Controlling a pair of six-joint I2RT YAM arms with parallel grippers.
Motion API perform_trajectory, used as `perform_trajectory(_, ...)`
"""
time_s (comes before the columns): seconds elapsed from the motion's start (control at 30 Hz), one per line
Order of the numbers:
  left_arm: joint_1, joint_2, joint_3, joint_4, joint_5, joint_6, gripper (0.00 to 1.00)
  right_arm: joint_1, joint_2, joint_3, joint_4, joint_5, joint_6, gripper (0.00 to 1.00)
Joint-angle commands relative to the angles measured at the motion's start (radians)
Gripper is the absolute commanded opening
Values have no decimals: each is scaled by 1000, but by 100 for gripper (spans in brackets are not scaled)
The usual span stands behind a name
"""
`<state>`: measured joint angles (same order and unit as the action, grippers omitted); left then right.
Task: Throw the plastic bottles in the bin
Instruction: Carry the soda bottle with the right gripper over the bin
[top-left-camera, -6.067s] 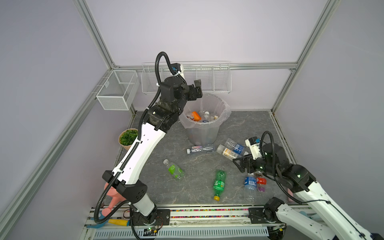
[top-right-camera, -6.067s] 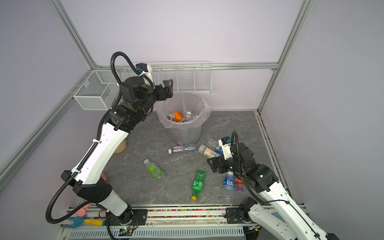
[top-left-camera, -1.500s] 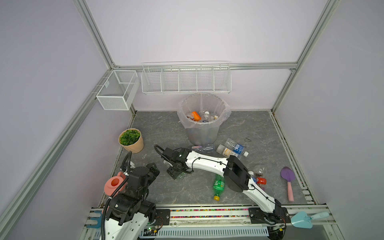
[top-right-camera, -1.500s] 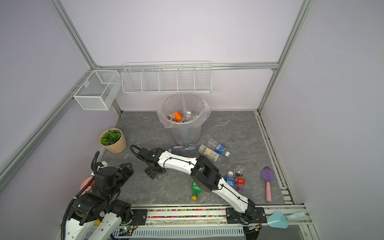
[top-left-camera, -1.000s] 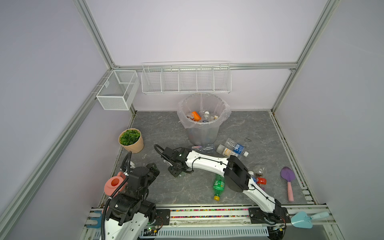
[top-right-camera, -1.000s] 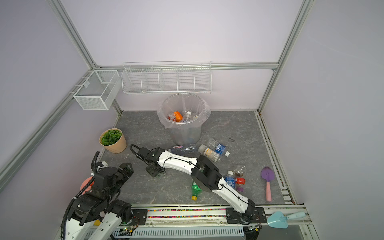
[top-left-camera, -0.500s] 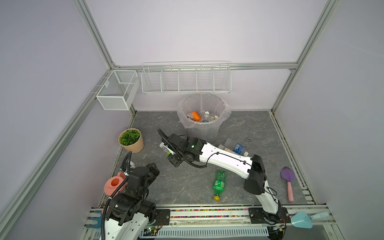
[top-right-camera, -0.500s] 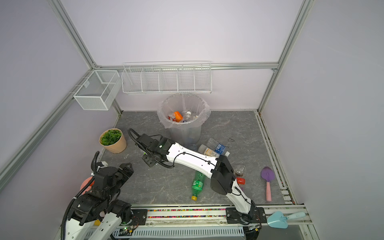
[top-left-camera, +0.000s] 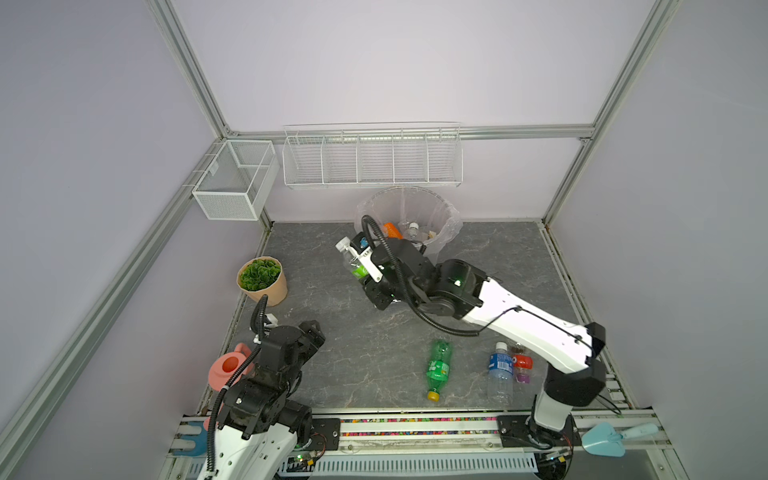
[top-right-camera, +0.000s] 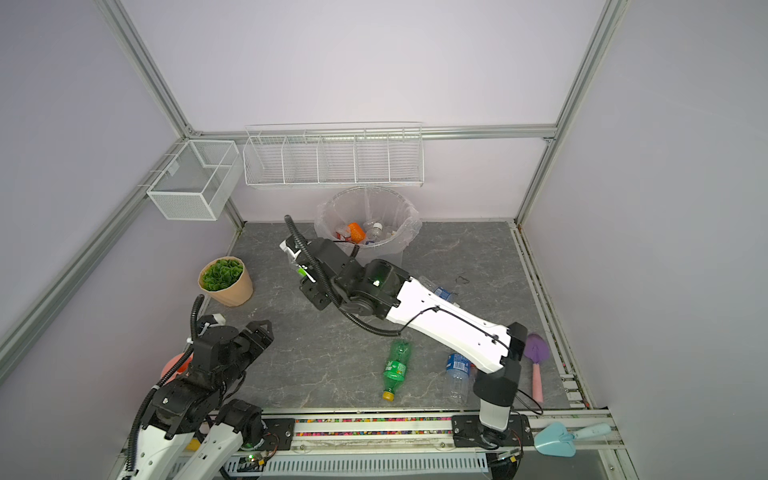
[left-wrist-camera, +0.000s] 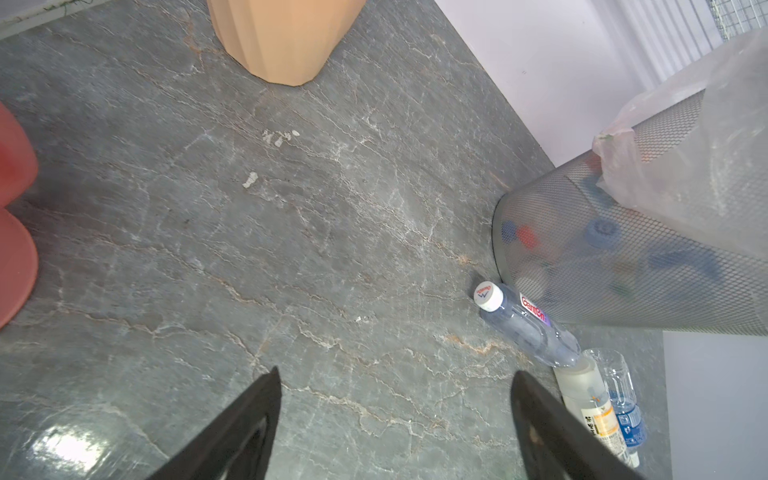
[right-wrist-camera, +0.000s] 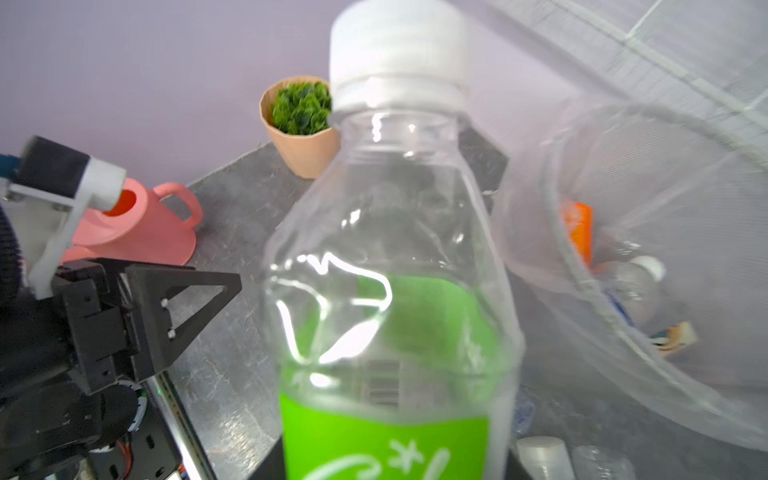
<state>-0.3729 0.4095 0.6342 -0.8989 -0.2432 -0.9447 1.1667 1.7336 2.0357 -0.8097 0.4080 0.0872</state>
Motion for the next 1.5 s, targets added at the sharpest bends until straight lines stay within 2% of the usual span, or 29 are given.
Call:
perform_trajectory(0.0,2,0,-13,9,5,9,86,3,-105,-61,92,125,-74,19)
perform_trajectory(0.4,2,18,-13,31,11,7,86,4,-540,-387,381,290,-218,20)
perform_trajectory(0.67,0,35,-4,51,16,10,85,4,-687,-487,506,262,-294,21)
perform_trajectory(0.83,-3,39,2,51,15,8,85,-3,-672,-480,595,300,-371,22)
perform_trajectory(0.9,-4,39,2,51,14,8,85,-41,-631,-445,588,285,-363,22)
perform_trajectory(1.0,-6,37,2,49,16,7,85,-168,-544,-365,510,147,-258,22)
perform_trajectory(1.1,-7,36,4,52,17,6,85,-318,-387,-221,368,-26,-147,23)
perform_trajectory(1.13,-7,36,5,52,16,7,85,-360,-304,-144,291,-85,-120,25)
perform_trajectory(1.17,-6,37,8,54,19,8,85,-393,-221,-56,205,-121,-96,35)
perform_trajectory(1.23,-7,43,17,52,19,16,85,-432,-60,144,4,-193,-67,92)
perform_trajectory(1.3,-6,50,30,43,16,27,85,-431,42,286,-154,-156,-42,100)
perform_trajectory(1.33,-7,50,37,33,11,31,85,-425,38,268,-164,-142,-34,91)
perform_trajectory(1.37,-7,45,39,29,6,34,85,-419,10,211,-100,-136,-31,89)
perform_trajectory(1.47,-7,29,32,32,-1,31,85,-409,-137,-21,100,-137,-21,88)
